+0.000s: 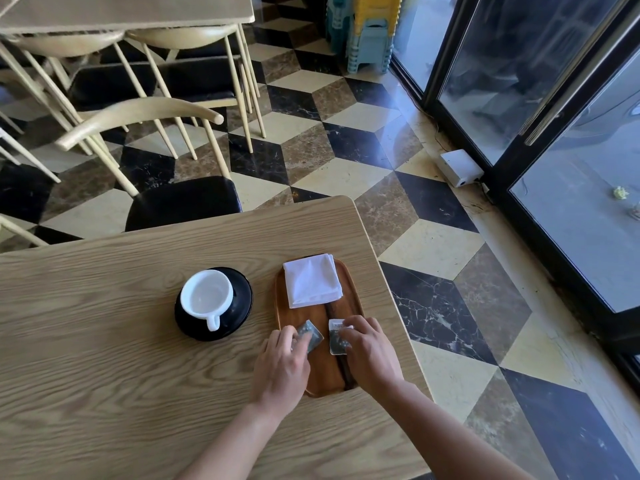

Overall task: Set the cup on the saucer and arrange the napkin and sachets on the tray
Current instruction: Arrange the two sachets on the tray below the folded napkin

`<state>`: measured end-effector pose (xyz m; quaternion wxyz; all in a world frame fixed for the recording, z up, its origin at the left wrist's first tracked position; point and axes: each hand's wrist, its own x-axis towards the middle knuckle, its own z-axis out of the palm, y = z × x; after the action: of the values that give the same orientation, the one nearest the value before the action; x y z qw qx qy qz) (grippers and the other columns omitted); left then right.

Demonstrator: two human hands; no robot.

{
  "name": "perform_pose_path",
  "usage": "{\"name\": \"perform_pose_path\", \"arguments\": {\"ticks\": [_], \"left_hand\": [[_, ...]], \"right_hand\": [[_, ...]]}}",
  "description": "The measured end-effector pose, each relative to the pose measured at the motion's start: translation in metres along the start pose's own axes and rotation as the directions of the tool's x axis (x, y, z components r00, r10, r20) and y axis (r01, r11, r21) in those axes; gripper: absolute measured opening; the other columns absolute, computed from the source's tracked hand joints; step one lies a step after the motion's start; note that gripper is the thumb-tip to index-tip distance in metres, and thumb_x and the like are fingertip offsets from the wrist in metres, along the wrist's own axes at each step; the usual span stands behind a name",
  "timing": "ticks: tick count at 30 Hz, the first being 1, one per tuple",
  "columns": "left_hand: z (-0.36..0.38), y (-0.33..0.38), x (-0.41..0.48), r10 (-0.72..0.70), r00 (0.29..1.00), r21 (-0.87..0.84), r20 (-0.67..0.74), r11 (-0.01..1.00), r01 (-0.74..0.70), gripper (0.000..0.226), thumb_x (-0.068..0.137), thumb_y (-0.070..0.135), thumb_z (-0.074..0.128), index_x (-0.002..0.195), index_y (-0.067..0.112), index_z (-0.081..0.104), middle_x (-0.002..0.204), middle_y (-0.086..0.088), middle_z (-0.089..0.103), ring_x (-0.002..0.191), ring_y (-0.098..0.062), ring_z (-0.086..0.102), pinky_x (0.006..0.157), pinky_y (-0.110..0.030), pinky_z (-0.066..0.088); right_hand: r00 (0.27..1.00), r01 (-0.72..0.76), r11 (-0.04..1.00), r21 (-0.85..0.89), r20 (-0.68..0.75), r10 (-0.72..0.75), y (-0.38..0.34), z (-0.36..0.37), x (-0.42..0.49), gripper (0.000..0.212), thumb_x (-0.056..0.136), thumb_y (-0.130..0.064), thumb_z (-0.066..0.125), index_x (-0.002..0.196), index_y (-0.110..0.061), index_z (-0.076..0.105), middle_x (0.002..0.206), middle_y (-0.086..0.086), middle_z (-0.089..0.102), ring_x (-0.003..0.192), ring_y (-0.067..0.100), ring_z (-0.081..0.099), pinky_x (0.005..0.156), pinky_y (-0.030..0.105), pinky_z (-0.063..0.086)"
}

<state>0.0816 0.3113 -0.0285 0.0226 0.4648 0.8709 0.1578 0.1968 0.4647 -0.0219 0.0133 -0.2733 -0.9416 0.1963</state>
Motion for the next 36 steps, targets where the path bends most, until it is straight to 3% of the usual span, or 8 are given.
{"name": "perform_pose_path", "arguments": {"ticks": [5,8,11,13,19,25,32,36], "left_hand": [[0.006,0.008,0.001,-0.001,0.997,0.071,0.082,0.997,-0.004,0.039,0.082,0.038,0.067,0.118,0.026,0.063,0.094,0.0,0.056,0.078,-0.018,0.054,0.068,-0.034,0.05],[0.005,0.005,-0.001,0.042,0.995,0.077,0.092,0.996,-0.049,0.026,0.082,0.035,0.064,0.107,0.029,0.067,0.106,0.0,0.061,0.09,-0.02,0.057,0.075,-0.035,0.05],[0.004,0.0,-0.004,0.071,0.994,0.021,0.083,0.997,-0.074,0.006,0.082,0.027,0.068,0.086,0.023,0.069,0.124,-0.004,0.065,0.114,-0.021,0.06,0.088,-0.038,0.05],[0.004,-0.001,-0.006,0.053,0.996,-0.036,0.068,0.998,-0.051,0.006,0.079,0.02,0.074,0.08,0.018,0.069,0.126,-0.006,0.065,0.119,-0.023,0.06,0.091,-0.039,0.051],[0.001,0.003,-0.002,0.018,0.997,-0.068,0.081,0.998,-0.013,0.027,0.074,0.02,0.081,0.098,0.019,0.071,0.121,-0.004,0.065,0.109,-0.019,0.063,0.087,-0.036,0.055],[0.002,0.007,0.011,0.078,0.994,-0.08,0.072,0.994,-0.072,0.014,0.078,0.005,0.075,0.09,0.013,0.073,0.114,-0.007,0.068,0.113,-0.024,0.063,0.095,-0.039,0.053],[0.002,0.007,0.002,0.104,0.991,-0.054,0.089,0.994,-0.1,0.035,0.073,0.006,0.073,0.106,0.019,0.071,0.112,-0.004,0.065,0.106,-0.02,0.062,0.091,-0.034,0.054],[0.001,0.011,0.004,0.07,0.989,-0.055,0.127,0.996,-0.064,0.033,0.076,0.009,0.069,0.107,0.019,0.069,0.117,-0.004,0.063,0.111,-0.02,0.061,0.094,-0.033,0.052]], "right_hand": [[0.999,-0.004,0.999,0.039,-0.042,0.006,0.0,0.0,0.002,0.014,0.089,-0.023,0.065,0.101,-0.018,0.07,0.117,-0.007,0.063,0.1,0.022,0.053,0.074,0.033,0.053],[1.0,0.005,1.0,-0.002,-0.015,-0.005,0.002,0.001,0.002,0.017,0.091,-0.018,0.06,0.105,-0.02,0.069,0.123,-0.01,0.059,0.104,0.02,0.051,0.074,0.032,0.052],[1.0,0.007,1.0,-0.012,-0.002,-0.007,0.0,0.001,0.003,0.021,0.09,-0.01,0.058,0.105,-0.021,0.068,0.127,-0.011,0.057,0.106,0.02,0.05,0.073,0.032,0.053],[1.0,-0.003,1.0,-0.004,-0.009,0.003,-0.001,0.001,0.002,0.022,0.088,-0.009,0.06,0.106,-0.02,0.067,0.129,-0.009,0.057,0.107,0.021,0.05,0.071,0.034,0.054],[1.0,0.004,1.0,0.002,-0.013,-0.004,0.001,0.0,0.002,0.022,0.091,-0.01,0.056,0.109,-0.016,0.067,0.126,-0.004,0.058,0.106,0.023,0.05,0.08,0.035,0.052],[1.0,0.012,1.0,0.016,0.006,-0.012,-0.005,-0.003,0.007,0.026,0.093,-0.008,0.049,0.112,-0.015,0.065,0.13,-0.002,0.055,0.109,0.023,0.047,0.084,0.035,0.049],[1.0,0.015,0.999,0.033,-0.023,-0.014,-0.005,0.001,0.005,0.021,0.092,-0.01,0.055,0.109,-0.012,0.067,0.126,0.003,0.058,0.104,0.027,0.052,0.081,0.035,0.05],[0.999,0.011,0.999,0.035,-0.032,-0.01,-0.008,0.004,0.011,0.019,0.091,-0.012,0.057,0.108,-0.015,0.068,0.124,0.001,0.058,0.102,0.025,0.052,0.078,0.033,0.051]]}}
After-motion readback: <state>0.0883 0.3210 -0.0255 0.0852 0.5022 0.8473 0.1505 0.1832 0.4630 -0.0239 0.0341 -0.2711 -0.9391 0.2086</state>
